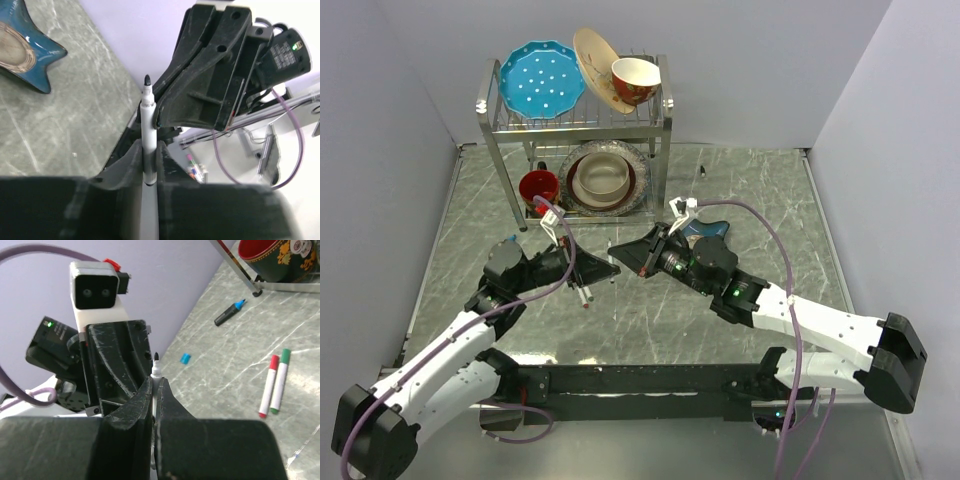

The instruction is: Insert the pens into the pen caps

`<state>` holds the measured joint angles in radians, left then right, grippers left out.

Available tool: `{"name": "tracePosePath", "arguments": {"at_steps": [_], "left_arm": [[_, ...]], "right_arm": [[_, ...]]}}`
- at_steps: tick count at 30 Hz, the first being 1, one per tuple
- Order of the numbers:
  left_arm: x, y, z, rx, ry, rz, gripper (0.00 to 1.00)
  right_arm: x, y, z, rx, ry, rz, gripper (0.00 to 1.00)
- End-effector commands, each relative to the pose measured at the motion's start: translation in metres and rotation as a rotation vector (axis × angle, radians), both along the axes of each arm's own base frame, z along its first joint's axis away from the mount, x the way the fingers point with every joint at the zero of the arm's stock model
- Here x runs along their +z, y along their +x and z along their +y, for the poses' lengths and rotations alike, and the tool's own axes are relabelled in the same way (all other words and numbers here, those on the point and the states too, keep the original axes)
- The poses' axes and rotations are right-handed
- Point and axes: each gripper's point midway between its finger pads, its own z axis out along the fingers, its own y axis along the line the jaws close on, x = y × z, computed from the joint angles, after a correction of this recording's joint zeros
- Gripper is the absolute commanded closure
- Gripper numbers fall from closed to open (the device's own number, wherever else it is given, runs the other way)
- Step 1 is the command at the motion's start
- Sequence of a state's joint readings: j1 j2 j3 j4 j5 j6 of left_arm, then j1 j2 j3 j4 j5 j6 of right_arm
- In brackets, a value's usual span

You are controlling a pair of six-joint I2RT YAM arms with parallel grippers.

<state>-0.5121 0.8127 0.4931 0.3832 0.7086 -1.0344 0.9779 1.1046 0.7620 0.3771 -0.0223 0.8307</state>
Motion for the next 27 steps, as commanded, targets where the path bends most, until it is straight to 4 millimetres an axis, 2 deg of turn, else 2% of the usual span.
{"name": "tracePosePath", "arguments": {"at_steps": [1,4,5,6,7,8,9,10,12,13,14,15,16,18,19,20,21,22,23,24,27], "left_arm": [[0.017,-0.009,-0.001,-0.045,-0.046,-0.057,0.97],[0.017,-0.005,0.003,-0.001,-0.018,-0.064,0.99],[0.017,-0.005,0.006,0.016,-0.006,-0.069,0.99],[0.013,0.002,0.009,0.064,0.037,-0.069,0.99],[0.010,0.005,0.011,0.086,0.063,-0.063,0.99],[0.008,0.007,0.014,0.111,0.085,-0.064,0.99],[0.012,0.015,0.018,0.156,0.110,-0.099,0.99],[0.001,0.016,0.021,0.172,0.158,-0.058,0.99],[0.001,0.024,0.027,0.225,0.211,-0.077,0.99],[-0.006,0.025,0.030,0.237,0.250,-0.055,0.99],[-0.008,0.027,0.033,0.251,0.275,-0.052,0.99],[-0.003,0.031,0.036,0.269,0.296,-0.080,0.99],[-0.010,0.033,0.041,0.295,0.340,-0.057,0.99],[-0.002,0.036,0.047,0.321,0.375,-0.094,0.99],[-0.001,0.039,0.052,0.350,0.397,-0.100,0.99],[-0.005,0.038,0.056,0.361,0.425,-0.094,0.99],[-0.002,0.039,0.059,0.371,0.441,-0.113,0.99],[0.001,0.039,0.063,0.390,0.445,-0.130,0.99],[0.000,0.040,0.067,0.411,0.460,-0.133,0.99],[0.000,0.041,0.069,0.419,0.469,-0.146,0.99],[0.001,0.040,0.075,0.442,0.478,-0.173,0.99]], "right_arm": [[0.026,-0.001,0.001,-0.003,0.079,-0.046,1.00],[0.024,-0.002,0.001,-0.001,0.069,-0.058,0.82],[0.022,0.000,-0.002,-0.015,0.059,-0.059,0.70],[0.026,0.003,-0.009,-0.047,0.054,-0.070,0.64],[0.017,0.012,-0.017,-0.110,-0.005,-0.068,0.59],[0.020,0.016,-0.023,-0.147,-0.018,-0.070,0.52],[0.024,0.020,-0.033,-0.192,-0.034,-0.075,0.49],[0.012,0.031,-0.048,-0.276,-0.116,-0.065,0.48],[0.021,0.046,-0.072,-0.359,-0.144,-0.075,0.47],[0.015,0.052,-0.082,-0.382,-0.187,-0.068,0.47],[0.019,0.059,-0.090,-0.387,-0.190,-0.067,0.48],[0.019,0.066,-0.100,-0.404,-0.195,-0.060,0.48],[0.015,0.087,-0.126,-0.476,-0.223,-0.048,0.48],[0.015,0.104,-0.142,-0.504,-0.253,-0.053,0.48],[0.009,0.120,-0.166,-0.572,-0.310,-0.043,0.47],[0.017,0.130,-0.177,-0.618,-0.324,-0.047,0.47],[0.004,0.145,-0.186,-0.652,-0.370,-0.018,0.47],[0.001,0.156,-0.195,-0.676,-0.408,-0.026,0.46],[0.006,0.171,-0.213,-0.732,-0.420,-0.025,0.46],[-0.011,0.187,-0.221,-0.766,-0.475,0.009,0.46],[-0.033,0.229,-0.243,-0.808,-0.602,0.048,0.46]]}}
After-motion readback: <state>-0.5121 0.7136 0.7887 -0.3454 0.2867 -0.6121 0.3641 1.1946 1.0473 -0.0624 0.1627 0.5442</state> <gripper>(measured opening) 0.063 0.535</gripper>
